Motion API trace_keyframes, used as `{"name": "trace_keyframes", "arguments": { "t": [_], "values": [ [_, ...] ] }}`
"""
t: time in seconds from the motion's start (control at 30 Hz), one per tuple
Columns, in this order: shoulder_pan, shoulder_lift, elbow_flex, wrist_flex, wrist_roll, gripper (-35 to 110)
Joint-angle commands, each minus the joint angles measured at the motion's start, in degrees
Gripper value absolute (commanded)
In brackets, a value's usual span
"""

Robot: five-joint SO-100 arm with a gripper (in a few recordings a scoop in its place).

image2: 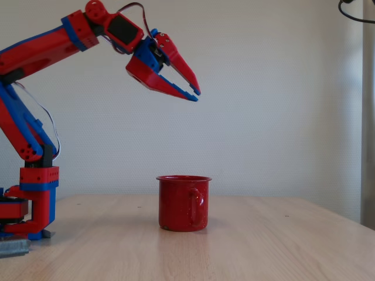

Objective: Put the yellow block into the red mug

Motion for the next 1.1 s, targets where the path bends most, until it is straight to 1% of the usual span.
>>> {"name": "trace_keyframes", "arguments": {
  "t": [0.0, 0.27, 0.47, 0.67, 0.8, 1.07],
  "values": [
    [-0.53, 8.17, 4.39, 0.62, -1.32, 0],
    [-1.05, 28.04, 28.39, 0.79, -1.85, 0],
    [-3.25, 39.20, 43.33, 0.70, -2.81, 0],
    [-6.59, 47.37, 52.65, 3.25, 0.70, 0],
    [-6.06, 51.59, 59.50, 3.52, -0.18, 0],
    [-5.27, 56.95, 67.50, 5.71, -0.79, 0]
  ]
}}
